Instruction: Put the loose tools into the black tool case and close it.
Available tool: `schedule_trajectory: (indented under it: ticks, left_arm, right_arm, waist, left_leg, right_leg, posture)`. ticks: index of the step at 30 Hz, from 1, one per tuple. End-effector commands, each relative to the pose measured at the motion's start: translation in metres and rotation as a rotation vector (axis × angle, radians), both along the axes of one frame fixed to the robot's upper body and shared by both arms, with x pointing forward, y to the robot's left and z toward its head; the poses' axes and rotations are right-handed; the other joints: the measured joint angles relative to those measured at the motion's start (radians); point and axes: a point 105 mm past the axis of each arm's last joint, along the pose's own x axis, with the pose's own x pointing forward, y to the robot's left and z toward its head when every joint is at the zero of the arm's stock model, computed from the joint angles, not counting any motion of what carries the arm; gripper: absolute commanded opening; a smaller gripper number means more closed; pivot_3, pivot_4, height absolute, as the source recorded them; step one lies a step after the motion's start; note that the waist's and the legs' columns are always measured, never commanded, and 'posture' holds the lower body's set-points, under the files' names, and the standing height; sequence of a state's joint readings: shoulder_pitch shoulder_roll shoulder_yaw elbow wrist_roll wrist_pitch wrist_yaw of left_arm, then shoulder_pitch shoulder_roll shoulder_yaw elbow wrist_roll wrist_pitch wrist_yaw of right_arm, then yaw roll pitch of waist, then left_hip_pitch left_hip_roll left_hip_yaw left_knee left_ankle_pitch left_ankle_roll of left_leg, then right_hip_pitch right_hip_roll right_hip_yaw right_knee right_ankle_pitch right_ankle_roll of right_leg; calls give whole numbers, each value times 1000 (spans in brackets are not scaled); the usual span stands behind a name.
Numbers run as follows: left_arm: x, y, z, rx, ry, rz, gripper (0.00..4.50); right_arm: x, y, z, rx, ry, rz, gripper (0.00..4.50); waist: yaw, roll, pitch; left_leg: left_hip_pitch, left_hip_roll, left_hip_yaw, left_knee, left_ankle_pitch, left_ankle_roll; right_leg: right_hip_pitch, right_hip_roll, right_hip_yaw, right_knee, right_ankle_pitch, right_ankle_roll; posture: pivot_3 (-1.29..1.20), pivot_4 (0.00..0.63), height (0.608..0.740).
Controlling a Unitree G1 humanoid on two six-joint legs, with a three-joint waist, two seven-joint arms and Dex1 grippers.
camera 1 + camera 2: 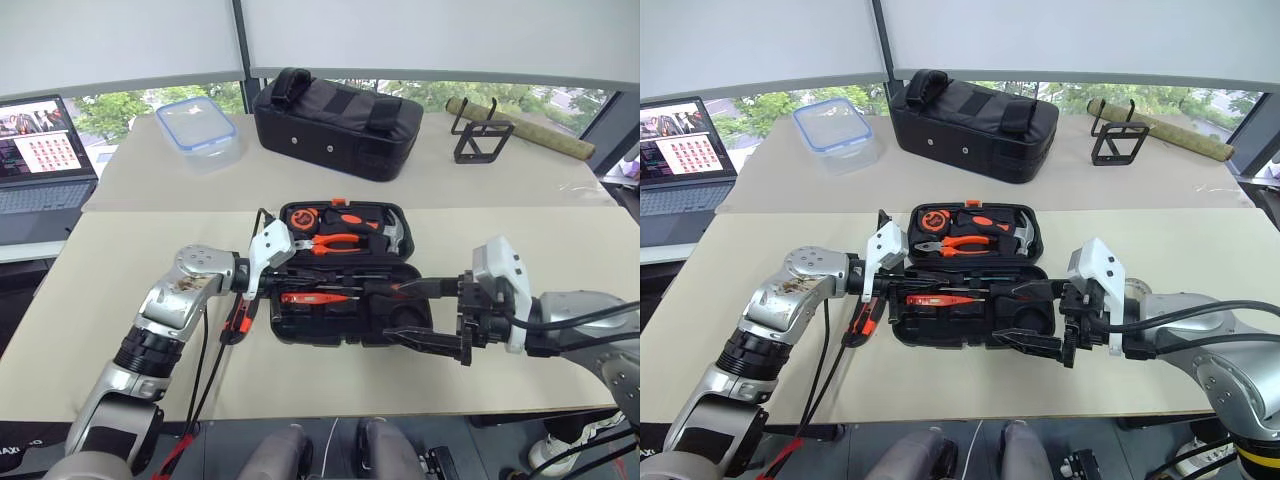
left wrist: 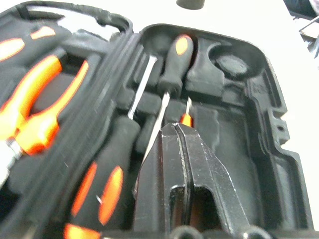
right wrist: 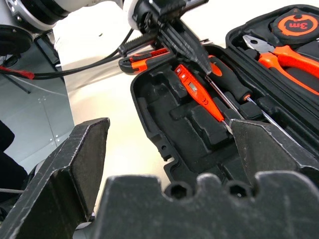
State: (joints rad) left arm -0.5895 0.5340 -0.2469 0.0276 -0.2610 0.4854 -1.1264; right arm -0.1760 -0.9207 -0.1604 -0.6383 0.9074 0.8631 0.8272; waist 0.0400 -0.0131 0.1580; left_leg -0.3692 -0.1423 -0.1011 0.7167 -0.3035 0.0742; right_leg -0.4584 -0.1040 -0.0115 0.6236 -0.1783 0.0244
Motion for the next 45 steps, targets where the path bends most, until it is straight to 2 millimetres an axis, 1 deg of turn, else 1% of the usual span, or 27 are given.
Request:
schedule_trajectory:
  ticks: [1,4,8,10,13,16,19,21,23,25,27,28,30,31,32,33,34,35,36,37,39,41,43,45]
  left_arm:
    - [-1,-1,-9,40,-27,-11,18]
    - [1,1,-19,82,-40,-4,18]
    - [10,8,-33,151,-71,37,18]
    - [11,9,-34,153,-74,38,18]
    - [8,9,-30,126,-74,32,18]
    - [0,10,-15,45,-75,24,18]
    - [-14,18,9,-45,-84,37,18]
    - [-24,28,25,-89,-82,71,18]
    - [-33,44,36,-102,-70,133,18]
    - [-36,70,39,-77,-59,255,18]
    - [-38,104,34,-42,-33,424,519]
    - [-43,123,32,-28,-6,505,695]
    - [-51,144,29,-9,25,597,1404]
    - [-61,165,23,22,64,695,1698]
    - [-68,178,19,45,90,760,2069]
    - [-77,189,15,66,122,819,2343]
    - [-82,194,13,77,142,851,2767]
    - [-85,189,13,79,156,849,3068]
    - [-84,181,14,74,171,846,3515]
    - [-80,173,14,59,182,851,3793]
    - [-71,163,13,56,202,878,4486]
    - [-67,148,13,58,224,860,4486]
    - [-61,132,13,59,252,845,4486]
    - [-57,118,9,112,273,829,4486]
  right_arm:
    - [-1,4,6,17,-16,16,4500]
    - [0,4,6,19,-15,13,4500]
    - [0,4,6,26,-14,10,4500]
    - [0,5,7,29,-14,10,4500]
    - [0,5,8,36,-14,9,4500]
    - [0,4,8,37,-14,11,4500]
    - [2,3,9,35,-13,22,4500]
    - [4,3,9,30,-16,36,4500]
    - [8,3,10,24,-22,46,4500]
    - [14,4,12,21,-34,57,4500]
    - [19,5,14,21,-42,69,4500]
    - [20,5,15,18,-48,83,4500]
    - [21,5,17,12,-52,104,4500]
    - [19,6,19,5,-55,134,4500]
    - [17,6,20,0,-57,154,4500]
    - [17,7,22,-4,-62,170,4500]
    - [17,7,23,-6,-66,180,4500]
    - [17,8,23,-6,-64,191,4500]
    - [16,9,23,-7,-62,204,4500]
    - [16,10,22,-9,-61,212,4500]
    - [16,11,21,-11,-60,218,4500]
    - [16,12,20,-9,-59,222,4500]
    - [13,13,19,-9,-54,228,4500]
    - [10,14,17,-12,-53,228,4500]
  waist:
    - [-1,0,0]
    - [0,0,0]
    - [1,0,0]
    - [1,0,0]
    - [0,0,0]
    - [0,0,0]
    - [-7,0,0]
    - [-9,0,0]
    - [-13,0,0]
    - [-18,0,0]
    - [-26,0,0]
    - [-27,0,0]
    - [-28,0,1]
    - [-28,0,1]
    - [-28,0,1]
    - [-28,0,1]
    - [-28,0,1]
    - [-25,0,1]
    - [-18,0,1]
    - [-6,0,2]
    - [11,0,2]
    - [17,0,1]
    - [12,-1,1]
    - [7,-1,1]
  left_leg:
    - [0,0,0,0,0,0]
    - [0,0,0,0,0,0]
    - [0,0,0,0,0,0]
    - [0,0,0,0,0,0]
    - [1,0,0,0,0,0]
    - [1,0,0,0,0,0]
    - [0,0,0,-1,0,0]
    - [0,0,0,-1,0,0]
    - [0,0,0,-1,0,0]
    - [0,1,0,-1,0,0]
    - [2,1,0,-3,0,0]
    - [2,1,1,-3,0,0]
    - [2,1,1,-4,0,0]
    - [2,2,1,-4,0,-1]
    - [2,2,0,-4,0,-1]
    - [1,2,1,-4,0,-1]
    - [1,2,1,-4,0,-1]
    - [1,2,1,-4,0,-1]
    - [1,2,1,-4,-1,-1]
    - [1,2,0,-4,-2,-4]
    - [1,2,-1,-3,-5,-8]
    - [1,1,-1,-2,-4,-9]
    - [1,1,0,-2,-4,-9]
    - [1,1,0,-2,-4,-9]
  right_leg:
    - [0,0,0,0,0,0]
    - [0,0,0,0,0,0]
    - [0,0,0,0,0,0]
    - [1,0,0,-1,0,0]
    - [1,0,0,-1,0,0]
    - [0,0,0,0,0,0]
    - [-1,1,1,0,0,0]
    - [-1,1,1,0,0,0]
    - [-1,2,1,0,0,0]
    - [-1,2,1,0,0,0]
    - [-1,3,0,0,0,0]
    - [-1,4,0,0,0,0]
    - [-2,5,0,0,0,0]
    - [-2,6,0,0,0,0]
    - [-2,6,0,0,0,0]
    - [-2,6,0,-1,0,0]
    - [-2,7,0,-1,0,0]
    - [-1,7,0,-2,0,0]
    - [-1,7,0,-2,0,0]
    - [0,7,0,-3,0,0]
    - [1,7,-1,-5,0,0]
    - [3,7,-1,-6,2,1]
    - [2,7,-1,-5,2,1]
    - [1,6,-1,-4,2,1]
  posture:
    - [0,150,716]
    - [0,150,716]
    - [0,150,716]
    - [0,150,716]
    - [0,150,716]
    - [0,150,716]
    - [0,150,716]
    - [0,150,716]
    - [0,150,716]
    - [0,150,716]
    - [0,150,716]
    - [0,150,716]
    - [0,150,716]
    - [0,150,716]
    - [0,150,716]
    - [0,150,716]
    - [0,150,716]
    - [0,150,716]
    - [0,150,716]
    - [0,150,716]
    - [0,150,716]
    - [0,150,716]
    - [0,150,716]
    - [0,150,716]
